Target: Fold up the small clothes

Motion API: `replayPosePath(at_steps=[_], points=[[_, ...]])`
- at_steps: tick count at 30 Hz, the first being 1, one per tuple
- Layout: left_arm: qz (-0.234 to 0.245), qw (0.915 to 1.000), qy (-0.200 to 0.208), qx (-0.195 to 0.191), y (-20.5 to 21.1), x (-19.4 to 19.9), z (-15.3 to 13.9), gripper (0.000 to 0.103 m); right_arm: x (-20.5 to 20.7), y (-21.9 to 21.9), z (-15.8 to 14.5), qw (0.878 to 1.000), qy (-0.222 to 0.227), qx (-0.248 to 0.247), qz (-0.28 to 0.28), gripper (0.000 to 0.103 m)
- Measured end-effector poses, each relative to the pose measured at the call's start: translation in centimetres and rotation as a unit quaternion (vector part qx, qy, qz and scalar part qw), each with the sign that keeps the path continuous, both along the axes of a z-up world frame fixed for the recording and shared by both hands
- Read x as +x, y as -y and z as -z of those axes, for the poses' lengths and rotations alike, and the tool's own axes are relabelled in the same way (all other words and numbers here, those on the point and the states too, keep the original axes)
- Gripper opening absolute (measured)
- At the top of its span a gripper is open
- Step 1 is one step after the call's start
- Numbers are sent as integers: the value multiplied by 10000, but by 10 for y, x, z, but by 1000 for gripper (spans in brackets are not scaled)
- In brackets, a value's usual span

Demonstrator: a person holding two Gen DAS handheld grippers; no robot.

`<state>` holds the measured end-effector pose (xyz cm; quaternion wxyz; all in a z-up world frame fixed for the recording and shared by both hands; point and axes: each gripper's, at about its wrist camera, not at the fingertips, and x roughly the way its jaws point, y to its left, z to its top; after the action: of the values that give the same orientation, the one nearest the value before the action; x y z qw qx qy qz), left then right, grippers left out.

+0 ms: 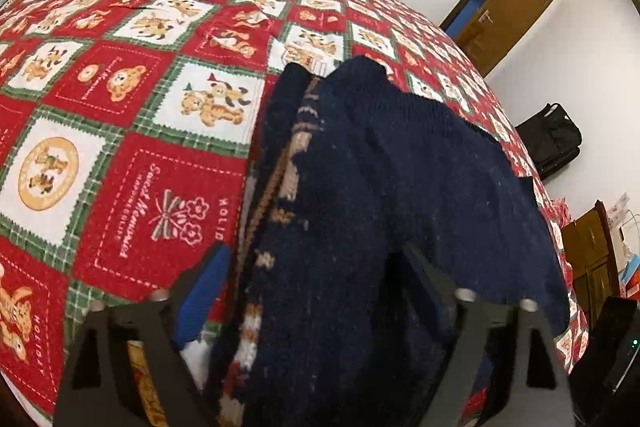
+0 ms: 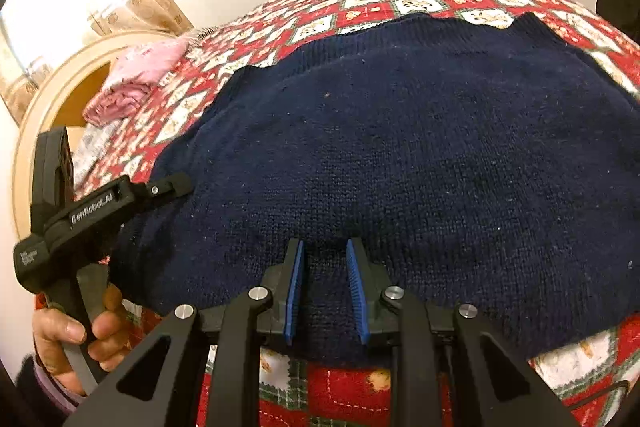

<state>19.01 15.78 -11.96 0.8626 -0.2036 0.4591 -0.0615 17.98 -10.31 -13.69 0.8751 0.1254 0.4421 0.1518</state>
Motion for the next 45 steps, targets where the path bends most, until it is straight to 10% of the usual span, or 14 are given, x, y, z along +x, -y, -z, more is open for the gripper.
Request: replayPosePath(at_steps=[10, 21, 29, 32, 34, 40, 43, 45], points=[[131, 9963, -5, -852, -8, -1, -9, 30, 8, -11, -4, 9992, 376, -67, -92, 24], [924, 9916, 609, -670, 55, 1, -93, 27, 16, 56, -22, 9898, 208, 1402, 168, 24], [1779, 9784, 944, -457, 158, 10, -133, 24, 5, 146, -58, 9872, 590, 1339, 635, 24], [2174, 9703, 993, -367, 210, 8, -129, 24, -8, 184, -64, 9874, 671, 1133, 878, 24], [2477, 9626, 974, -500, 239, 5, -124, 0, -17, 209, -62, 9866, 663, 1053, 1054, 24], [3146, 9451, 873, 119, 324, -13, -90, 0, -47, 266, -46, 9809, 563, 1080, 1517, 24], [3104, 9486, 612, 26, 315, -13, -80, 1, -57, 275, -46, 9798, 741, 1231, 1393, 24], [2906, 9550, 585, 51, 290, -12, -82, 3, -55, 267, -47, 9784, 777, 1471, 1223, 42]])
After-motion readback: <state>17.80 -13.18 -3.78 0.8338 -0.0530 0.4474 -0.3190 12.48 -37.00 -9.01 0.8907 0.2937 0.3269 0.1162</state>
